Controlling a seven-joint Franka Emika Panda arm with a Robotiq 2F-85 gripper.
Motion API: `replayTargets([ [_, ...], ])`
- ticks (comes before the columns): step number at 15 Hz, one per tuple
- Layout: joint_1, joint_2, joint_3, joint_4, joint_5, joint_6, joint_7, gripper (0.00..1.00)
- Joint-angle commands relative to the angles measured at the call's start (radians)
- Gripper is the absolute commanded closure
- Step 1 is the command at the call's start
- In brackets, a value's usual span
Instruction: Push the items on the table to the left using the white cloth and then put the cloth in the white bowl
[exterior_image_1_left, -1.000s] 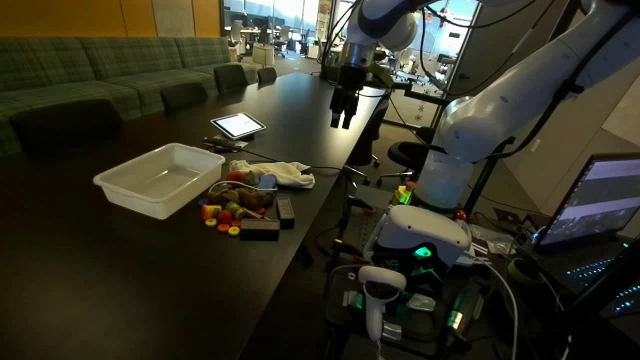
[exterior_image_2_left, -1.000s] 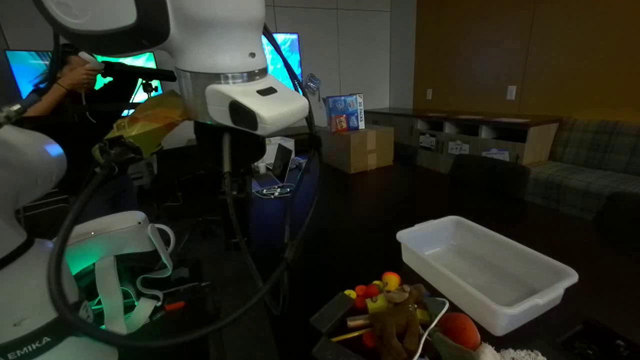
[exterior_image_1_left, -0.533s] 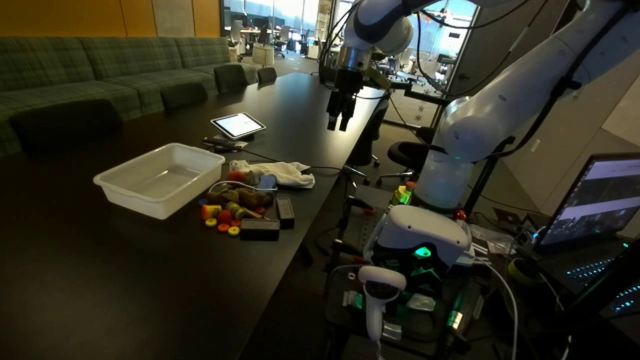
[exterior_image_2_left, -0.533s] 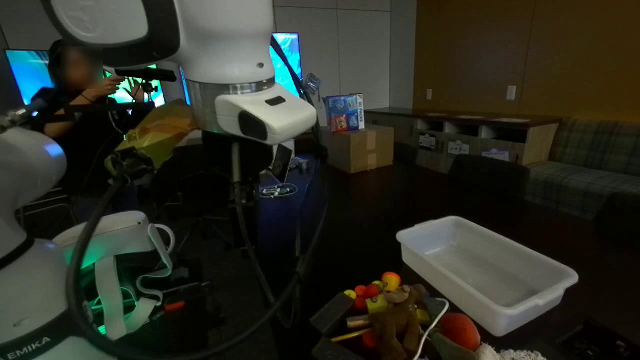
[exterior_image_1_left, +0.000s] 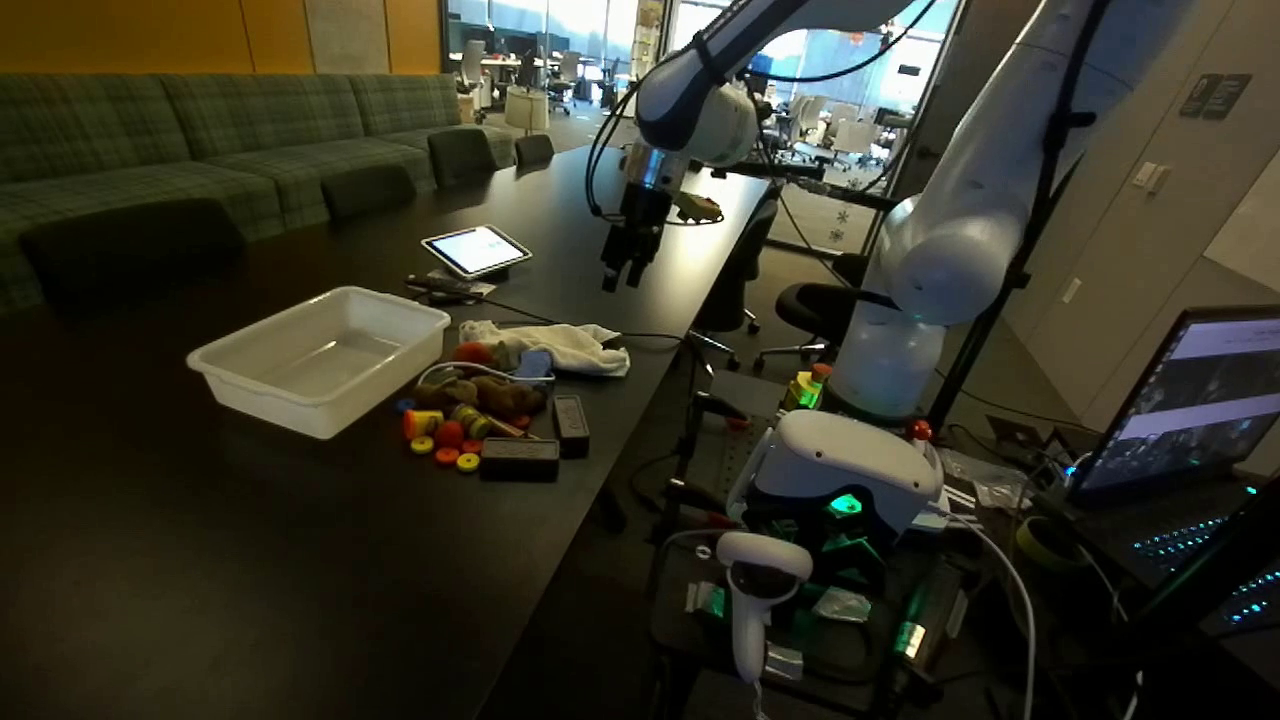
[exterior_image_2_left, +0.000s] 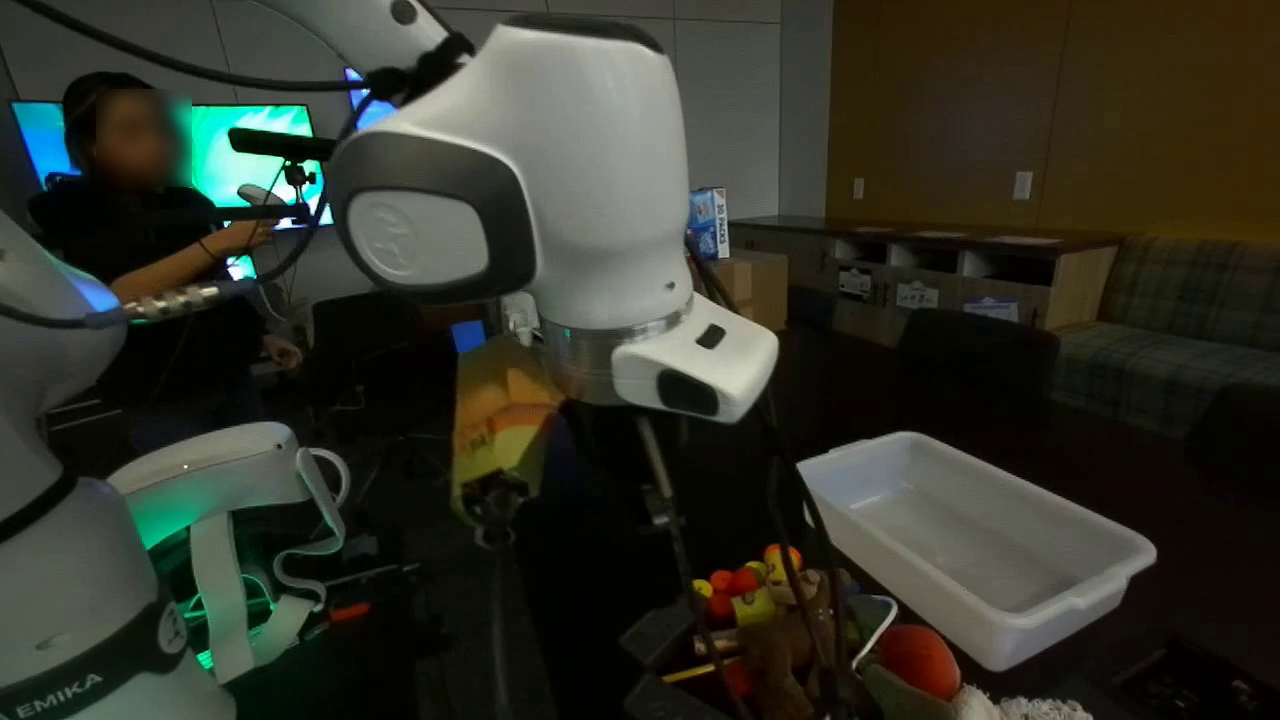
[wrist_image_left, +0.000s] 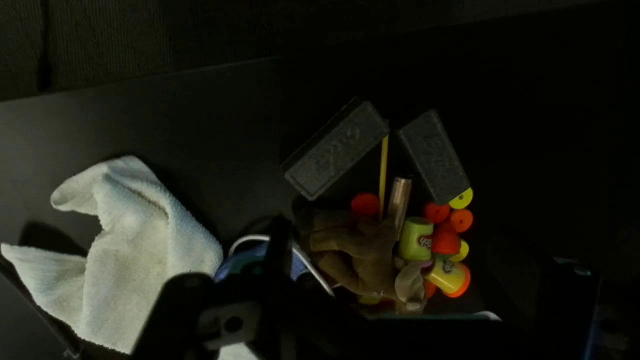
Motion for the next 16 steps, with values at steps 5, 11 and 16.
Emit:
replayTargets([
  [5, -0.012, 0.510, 0.037, 0.326, 0.396, 0.203, -0.423, 0.00],
  [11, -0.141, 0.854, 0.118, 0.677, 0.548, 0.219, -0.545, 0.00],
  [16, -0.329, 1.059, 0.244, 0.932, 0.419, 0.227, -0.448, 0.00],
])
